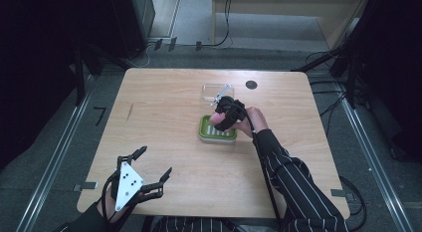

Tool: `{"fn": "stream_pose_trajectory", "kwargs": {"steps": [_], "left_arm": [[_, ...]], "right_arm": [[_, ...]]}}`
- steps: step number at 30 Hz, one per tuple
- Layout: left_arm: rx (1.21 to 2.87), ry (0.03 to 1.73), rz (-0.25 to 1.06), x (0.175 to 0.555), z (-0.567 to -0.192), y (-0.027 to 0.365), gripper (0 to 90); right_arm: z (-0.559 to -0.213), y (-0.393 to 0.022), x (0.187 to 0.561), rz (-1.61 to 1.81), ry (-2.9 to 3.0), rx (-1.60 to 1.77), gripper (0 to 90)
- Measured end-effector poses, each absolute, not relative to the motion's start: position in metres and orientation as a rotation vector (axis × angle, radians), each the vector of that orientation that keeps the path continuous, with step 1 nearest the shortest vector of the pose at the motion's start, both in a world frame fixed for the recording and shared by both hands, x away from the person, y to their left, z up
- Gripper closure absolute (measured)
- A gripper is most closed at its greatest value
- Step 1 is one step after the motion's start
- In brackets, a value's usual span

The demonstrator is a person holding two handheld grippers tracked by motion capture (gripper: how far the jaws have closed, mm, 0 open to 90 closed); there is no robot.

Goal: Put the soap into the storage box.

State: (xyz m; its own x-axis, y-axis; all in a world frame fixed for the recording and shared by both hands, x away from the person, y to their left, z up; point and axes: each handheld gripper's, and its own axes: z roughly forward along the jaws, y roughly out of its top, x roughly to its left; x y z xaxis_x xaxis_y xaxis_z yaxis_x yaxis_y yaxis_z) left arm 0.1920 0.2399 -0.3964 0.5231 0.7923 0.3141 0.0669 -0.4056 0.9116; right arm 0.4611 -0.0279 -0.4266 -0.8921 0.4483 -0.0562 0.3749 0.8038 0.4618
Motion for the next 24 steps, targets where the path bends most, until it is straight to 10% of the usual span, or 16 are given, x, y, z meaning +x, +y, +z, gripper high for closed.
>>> {"fn": "stream_pose_trajectory", "kwargs": {"steps": [24], "left_arm": [[1.823,0.712,0.966,0.192,-0.396,0.24,13.3]], "right_arm": [[-0.44,-0.024,0.462,0.659,2.863,0.608,38.7]]}}
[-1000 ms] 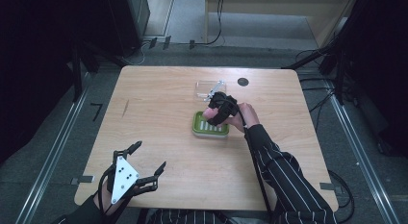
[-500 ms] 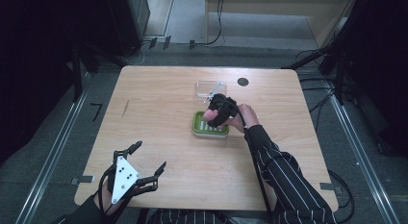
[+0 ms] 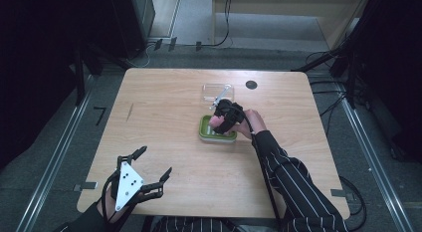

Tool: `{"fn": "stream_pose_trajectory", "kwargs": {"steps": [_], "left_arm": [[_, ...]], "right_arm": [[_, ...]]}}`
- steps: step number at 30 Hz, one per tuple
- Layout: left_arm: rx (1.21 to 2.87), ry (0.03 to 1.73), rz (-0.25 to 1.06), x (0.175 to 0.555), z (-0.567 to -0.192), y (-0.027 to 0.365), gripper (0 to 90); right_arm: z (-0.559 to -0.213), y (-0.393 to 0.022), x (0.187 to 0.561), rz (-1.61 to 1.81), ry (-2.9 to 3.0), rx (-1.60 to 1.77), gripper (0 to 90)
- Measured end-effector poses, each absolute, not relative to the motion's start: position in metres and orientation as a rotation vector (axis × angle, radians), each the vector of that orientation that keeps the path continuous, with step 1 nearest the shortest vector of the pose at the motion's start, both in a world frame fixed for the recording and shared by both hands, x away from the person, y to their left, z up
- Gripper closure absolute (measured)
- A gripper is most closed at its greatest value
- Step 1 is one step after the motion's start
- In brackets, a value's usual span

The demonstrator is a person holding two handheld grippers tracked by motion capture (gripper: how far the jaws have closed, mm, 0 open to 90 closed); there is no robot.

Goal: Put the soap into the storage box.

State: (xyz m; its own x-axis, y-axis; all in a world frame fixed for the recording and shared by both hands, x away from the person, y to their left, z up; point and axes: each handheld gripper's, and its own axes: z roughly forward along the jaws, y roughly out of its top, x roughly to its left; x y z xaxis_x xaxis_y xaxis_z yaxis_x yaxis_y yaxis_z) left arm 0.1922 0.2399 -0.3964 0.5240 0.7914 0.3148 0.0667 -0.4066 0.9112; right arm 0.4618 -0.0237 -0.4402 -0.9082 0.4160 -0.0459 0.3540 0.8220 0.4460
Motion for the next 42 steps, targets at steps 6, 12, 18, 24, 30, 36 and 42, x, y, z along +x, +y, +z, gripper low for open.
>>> {"fn": "stream_pose_trajectory", "kwargs": {"steps": [6,12,18,24,30,36,42], "left_arm": [[1.82,0.713,0.965,0.192,-0.396,0.24,13.3],[1.821,0.715,0.966,0.192,-0.396,0.241,13.3],[1.821,0.717,0.967,0.192,-0.396,0.241,13.3],[1.824,0.714,0.969,0.192,-0.396,0.241,13.2],[1.82,0.716,0.97,0.192,-0.396,0.241,13.3],[1.819,0.715,0.969,0.191,-0.396,0.24,13.3],[1.818,0.712,0.968,0.192,-0.396,0.24,13.3]], "right_arm": [[-0.443,-0.021,0.461,0.65,2.866,0.583,38.7],[-0.446,-0.018,0.46,0.64,2.873,0.566,38.6],[-0.445,-0.018,0.46,0.646,2.876,0.563,38.4],[-0.446,-0.017,0.459,0.651,2.881,0.533,38.3],[-0.442,-0.018,0.459,0.656,2.875,0.536,37.8],[-0.438,-0.019,0.458,0.657,2.866,0.534,35.2],[-0.434,-0.02,0.455,0.608,2.863,0.563,26.1]]}}
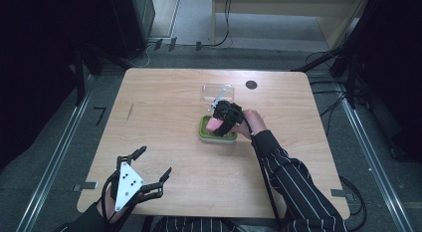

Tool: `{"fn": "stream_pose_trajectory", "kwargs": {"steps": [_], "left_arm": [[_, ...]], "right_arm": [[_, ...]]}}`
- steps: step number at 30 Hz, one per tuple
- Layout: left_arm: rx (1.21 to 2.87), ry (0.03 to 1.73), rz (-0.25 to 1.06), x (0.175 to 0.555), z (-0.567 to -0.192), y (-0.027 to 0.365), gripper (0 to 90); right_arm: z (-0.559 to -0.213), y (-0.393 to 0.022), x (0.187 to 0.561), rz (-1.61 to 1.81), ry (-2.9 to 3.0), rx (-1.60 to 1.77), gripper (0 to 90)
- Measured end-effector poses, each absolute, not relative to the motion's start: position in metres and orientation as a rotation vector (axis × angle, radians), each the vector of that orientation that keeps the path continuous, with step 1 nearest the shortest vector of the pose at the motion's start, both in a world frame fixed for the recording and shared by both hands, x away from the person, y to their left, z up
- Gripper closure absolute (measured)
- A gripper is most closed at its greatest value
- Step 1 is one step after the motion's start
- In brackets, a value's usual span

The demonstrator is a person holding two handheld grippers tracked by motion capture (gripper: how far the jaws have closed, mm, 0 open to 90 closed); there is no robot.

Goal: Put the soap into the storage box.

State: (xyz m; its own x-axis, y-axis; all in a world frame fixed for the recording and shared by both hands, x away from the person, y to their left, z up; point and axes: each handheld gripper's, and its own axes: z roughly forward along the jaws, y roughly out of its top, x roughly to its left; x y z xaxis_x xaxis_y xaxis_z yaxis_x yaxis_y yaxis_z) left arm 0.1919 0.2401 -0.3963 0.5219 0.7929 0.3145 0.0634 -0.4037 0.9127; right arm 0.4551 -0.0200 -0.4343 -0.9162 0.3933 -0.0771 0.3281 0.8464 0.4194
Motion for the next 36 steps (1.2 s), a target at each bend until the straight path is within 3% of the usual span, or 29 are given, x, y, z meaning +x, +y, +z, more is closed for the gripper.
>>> {"fn": "stream_pose_trajectory", "kwargs": {"steps": [9,36], "left_arm": [[1.819,0.708,0.967,0.192,-0.396,0.24,13.3],[1.82,0.707,0.967,0.192,-0.396,0.239,13.3]], "right_arm": [[-0.428,-0.023,0.45,0.54,2.85,0.622,14.3],[-0.404,-0.055,0.414,0.371,2.836,0.784,8.2]]}}
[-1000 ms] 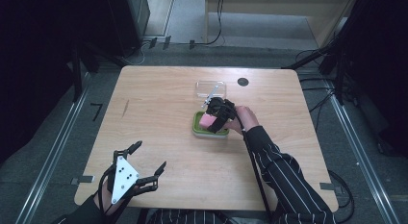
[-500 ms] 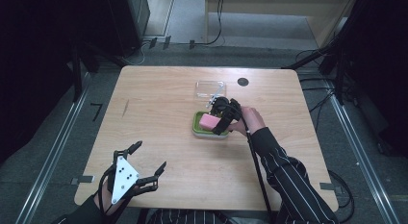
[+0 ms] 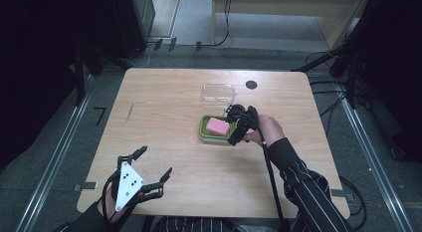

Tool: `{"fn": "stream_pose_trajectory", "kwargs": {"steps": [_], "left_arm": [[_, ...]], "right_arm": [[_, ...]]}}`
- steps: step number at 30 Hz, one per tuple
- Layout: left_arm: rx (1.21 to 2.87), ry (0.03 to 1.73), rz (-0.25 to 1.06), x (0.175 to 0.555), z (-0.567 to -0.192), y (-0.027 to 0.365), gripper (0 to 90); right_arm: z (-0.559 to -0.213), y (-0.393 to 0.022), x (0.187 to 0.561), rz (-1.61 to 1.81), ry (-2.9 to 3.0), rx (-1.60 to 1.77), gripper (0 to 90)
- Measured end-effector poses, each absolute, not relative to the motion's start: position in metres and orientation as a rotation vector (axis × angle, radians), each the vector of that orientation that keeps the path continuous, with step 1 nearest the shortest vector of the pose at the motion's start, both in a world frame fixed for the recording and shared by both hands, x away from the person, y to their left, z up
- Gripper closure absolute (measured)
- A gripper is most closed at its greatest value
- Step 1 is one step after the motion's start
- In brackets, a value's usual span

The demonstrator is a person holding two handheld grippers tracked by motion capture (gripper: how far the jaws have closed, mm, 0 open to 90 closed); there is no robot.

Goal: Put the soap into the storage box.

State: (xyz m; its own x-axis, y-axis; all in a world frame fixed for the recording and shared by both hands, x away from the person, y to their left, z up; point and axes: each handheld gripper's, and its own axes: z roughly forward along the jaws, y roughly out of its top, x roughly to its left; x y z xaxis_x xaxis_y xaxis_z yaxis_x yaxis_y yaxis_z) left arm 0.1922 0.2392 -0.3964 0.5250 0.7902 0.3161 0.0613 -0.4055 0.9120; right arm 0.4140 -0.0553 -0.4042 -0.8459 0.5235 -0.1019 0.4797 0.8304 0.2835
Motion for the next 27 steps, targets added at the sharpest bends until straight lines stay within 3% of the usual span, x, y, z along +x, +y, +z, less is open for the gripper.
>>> {"fn": "stream_pose_trajectory", "kwargs": {"steps": [27], "left_arm": [[1.824,0.704,0.968,0.192,-0.396,0.238,13.3]], "right_arm": [[-0.42,-0.114,0.366,0.138,2.802,1.007,6.7]]}}
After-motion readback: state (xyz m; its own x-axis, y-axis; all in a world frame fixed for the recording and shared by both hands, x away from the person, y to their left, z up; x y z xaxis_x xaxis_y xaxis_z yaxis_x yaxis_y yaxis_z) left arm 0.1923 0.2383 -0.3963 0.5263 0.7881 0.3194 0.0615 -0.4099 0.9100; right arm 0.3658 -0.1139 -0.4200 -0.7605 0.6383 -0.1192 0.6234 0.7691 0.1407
